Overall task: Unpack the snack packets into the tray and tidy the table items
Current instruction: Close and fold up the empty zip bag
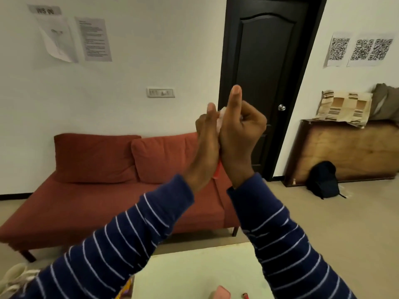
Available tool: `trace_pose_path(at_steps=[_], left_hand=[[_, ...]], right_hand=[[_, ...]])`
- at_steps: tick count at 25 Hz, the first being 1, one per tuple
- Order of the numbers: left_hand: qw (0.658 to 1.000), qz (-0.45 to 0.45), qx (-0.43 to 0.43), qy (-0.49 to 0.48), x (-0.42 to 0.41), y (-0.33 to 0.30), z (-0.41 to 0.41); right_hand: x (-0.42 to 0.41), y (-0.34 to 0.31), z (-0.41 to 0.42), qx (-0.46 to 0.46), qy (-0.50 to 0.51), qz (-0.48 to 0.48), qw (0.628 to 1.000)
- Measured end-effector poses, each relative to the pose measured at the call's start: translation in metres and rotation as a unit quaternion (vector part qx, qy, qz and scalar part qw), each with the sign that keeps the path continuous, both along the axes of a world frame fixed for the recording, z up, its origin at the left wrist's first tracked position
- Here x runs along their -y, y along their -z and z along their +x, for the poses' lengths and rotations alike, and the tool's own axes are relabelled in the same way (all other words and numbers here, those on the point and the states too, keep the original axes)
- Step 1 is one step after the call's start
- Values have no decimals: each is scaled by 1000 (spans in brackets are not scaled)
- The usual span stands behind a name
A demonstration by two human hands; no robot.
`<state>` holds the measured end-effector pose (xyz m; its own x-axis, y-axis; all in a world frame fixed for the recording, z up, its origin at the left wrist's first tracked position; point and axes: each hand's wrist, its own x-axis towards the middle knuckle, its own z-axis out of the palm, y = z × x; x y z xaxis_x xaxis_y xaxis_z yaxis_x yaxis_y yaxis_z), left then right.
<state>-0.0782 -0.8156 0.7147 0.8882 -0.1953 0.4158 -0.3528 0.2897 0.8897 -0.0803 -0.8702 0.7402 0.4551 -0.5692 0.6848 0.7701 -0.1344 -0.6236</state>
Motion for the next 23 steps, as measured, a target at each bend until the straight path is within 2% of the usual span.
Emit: trace_pose_path(at_steps=[2, 3, 4, 6, 7, 9, 11, 13, 16, 18, 20, 23], left_hand=[[986, 16, 151, -65, 33, 28, -16], [963, 32, 244, -113, 48, 38, -15], [941, 22, 301, -154, 61, 41, -15], [920, -38, 326, -212, 79, 35, -8], [913, -62, 319, -247, 85, 30, -2], [903, -75, 280, -316, 93, 21, 18], [913, -63, 202, -349, 102, 15, 41], [925, -43, 152, -346, 113, 21, 60], [943, -31, 88, -320, 128, 53, 77], [954, -22, 29, -299, 137, 90, 78], [968, 8, -22, -250, 151, 135, 68], [985, 44, -77, -150, 175, 192, 45]], right_hand=[[33, -8, -2, -99, -54, 93, 989], [48, -10, -4, -171, -86, 128, 973], [61, -9, -6, -230, -135, 151, 952], [79, -1, -8, -271, -242, 153, 919], [84, 6, -8, -268, -253, 120, 922], [86, 28, -1, -265, -199, 33, 943], [81, 57, 4, -285, -124, -17, 950], [79, 88, 7, -286, -90, -26, 953], [101, 142, 5, -226, -116, -73, 964], [120, 173, 0, -240, -57, -121, 961], [142, 201, -11, -272, -8, -106, 957], [175, 234, -21, -307, 6, -79, 948]])
